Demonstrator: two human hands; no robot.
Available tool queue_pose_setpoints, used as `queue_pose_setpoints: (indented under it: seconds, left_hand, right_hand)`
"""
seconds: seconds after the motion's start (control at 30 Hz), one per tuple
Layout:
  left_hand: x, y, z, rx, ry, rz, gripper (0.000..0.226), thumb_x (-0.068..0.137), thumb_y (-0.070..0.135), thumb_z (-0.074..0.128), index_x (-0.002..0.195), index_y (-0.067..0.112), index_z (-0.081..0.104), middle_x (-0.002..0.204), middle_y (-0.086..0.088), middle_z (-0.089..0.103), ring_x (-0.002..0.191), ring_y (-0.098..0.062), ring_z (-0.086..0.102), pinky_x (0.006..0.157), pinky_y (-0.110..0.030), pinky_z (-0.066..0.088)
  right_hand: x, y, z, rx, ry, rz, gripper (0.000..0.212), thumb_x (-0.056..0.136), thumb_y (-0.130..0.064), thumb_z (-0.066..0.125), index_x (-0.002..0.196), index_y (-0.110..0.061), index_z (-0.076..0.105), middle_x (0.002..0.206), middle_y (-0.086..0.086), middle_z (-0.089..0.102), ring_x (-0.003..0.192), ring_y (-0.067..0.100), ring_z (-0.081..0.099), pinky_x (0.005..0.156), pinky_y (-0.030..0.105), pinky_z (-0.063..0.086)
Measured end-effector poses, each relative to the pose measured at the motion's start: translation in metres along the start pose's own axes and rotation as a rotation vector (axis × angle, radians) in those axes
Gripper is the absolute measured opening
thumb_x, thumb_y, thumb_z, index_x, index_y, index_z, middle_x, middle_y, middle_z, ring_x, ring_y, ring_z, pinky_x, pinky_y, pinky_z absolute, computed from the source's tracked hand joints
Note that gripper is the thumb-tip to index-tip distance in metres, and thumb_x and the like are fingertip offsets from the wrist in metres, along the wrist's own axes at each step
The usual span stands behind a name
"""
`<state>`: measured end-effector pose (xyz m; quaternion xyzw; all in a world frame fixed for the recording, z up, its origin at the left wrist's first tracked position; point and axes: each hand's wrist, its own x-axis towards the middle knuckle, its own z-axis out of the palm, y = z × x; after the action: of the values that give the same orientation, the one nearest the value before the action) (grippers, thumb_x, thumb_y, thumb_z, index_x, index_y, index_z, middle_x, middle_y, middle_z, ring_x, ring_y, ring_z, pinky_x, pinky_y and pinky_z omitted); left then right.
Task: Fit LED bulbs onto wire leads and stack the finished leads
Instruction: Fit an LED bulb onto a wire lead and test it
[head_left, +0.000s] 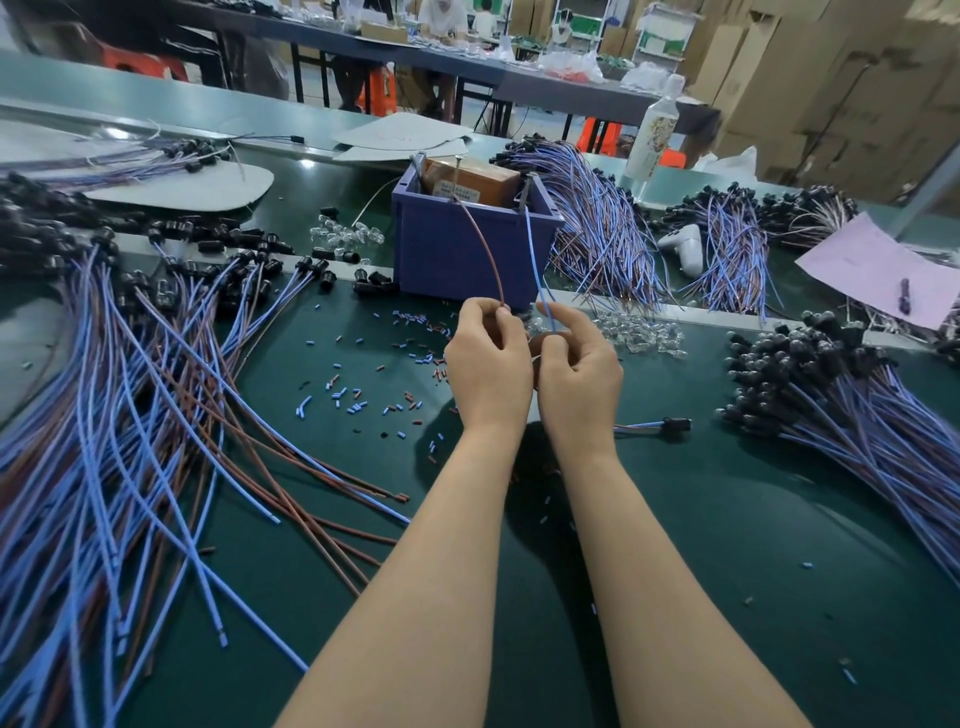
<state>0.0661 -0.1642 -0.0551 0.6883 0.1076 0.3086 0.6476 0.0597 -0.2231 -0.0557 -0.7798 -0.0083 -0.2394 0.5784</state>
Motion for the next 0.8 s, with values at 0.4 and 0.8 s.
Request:
queue_pose_setpoints:
  seconds: [0.4, 0.8]
  left_hand:
    - [0.0013, -0.0016, -0.0010, -0.012, -0.014, -0.020, 0.008, 0.095, 0.013, 0.048, 0.088, 0.015, 0.052, 0.081, -0.009, 0.067, 0.072, -0.018, 0.061, 0.057, -0.005, 0.038]
    - [0.0006, -0.0015, -0.0004, -0.009, 0.007, -0.007, 0.007, 0.094, 0.014, 0.049, 0.088, 0.015, 0.052, 0.080, -0.008, 0.067, 0.072, -0.018, 0.062, 0.058, -0.007, 0.039]
  right_hand:
    - [-0.0025, -0.0031, -0.0018, -0.011, -0.010, -0.010, 0.037, 0.088, 0.001, 0.043, 0.108, -0.020, 0.066, 0.078, 0.000, 0.064, 0.052, 0.008, 0.047, 0.057, 0.023, 0.044]
    - [-0.0023, -0.0036, -0.0011, 0.006, -0.011, 0.012, 0.037, 0.087, 0.001, 0.044, 0.106, -0.020, 0.068, 0.084, 0.004, 0.067, 0.059, 0.009, 0.052, 0.065, 0.027, 0.048]
